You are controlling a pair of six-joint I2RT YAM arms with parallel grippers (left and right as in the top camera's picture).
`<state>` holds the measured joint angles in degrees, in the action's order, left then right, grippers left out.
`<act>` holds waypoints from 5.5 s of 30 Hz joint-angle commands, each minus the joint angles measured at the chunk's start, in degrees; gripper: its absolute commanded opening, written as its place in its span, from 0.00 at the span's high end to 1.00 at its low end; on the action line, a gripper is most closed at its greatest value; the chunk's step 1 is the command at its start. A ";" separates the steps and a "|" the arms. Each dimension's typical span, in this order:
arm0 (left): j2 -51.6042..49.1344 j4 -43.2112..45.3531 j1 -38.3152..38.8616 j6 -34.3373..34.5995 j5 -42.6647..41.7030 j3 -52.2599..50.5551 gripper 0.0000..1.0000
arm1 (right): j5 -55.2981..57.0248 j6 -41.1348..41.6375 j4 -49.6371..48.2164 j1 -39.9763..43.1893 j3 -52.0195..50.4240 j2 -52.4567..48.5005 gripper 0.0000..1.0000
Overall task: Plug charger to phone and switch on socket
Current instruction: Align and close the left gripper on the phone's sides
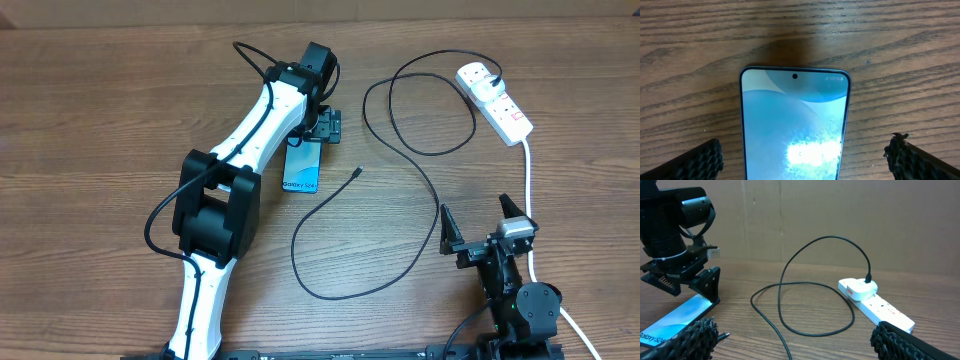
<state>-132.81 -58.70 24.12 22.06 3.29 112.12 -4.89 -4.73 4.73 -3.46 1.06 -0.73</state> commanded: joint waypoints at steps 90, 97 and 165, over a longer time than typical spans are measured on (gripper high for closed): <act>-0.96 3.96 0.28 -2.12 -0.61 -6.01 0.00 | 0.55 -0.24 -0.17 -0.28 -0.57 0.57 0.00; -0.96 3.52 0.28 -2.14 -1.64 -6.01 0.00 | 0.55 -0.24 -0.17 -0.28 -0.57 0.57 0.00; -0.96 2.62 0.17 -3.80 -2.60 -8.79 0.00 | 0.55 -0.24 -0.17 -0.28 -0.57 0.57 0.00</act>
<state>-132.86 -56.88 24.12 20.32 1.43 105.23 -4.91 -4.73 4.75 -3.46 1.06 -0.73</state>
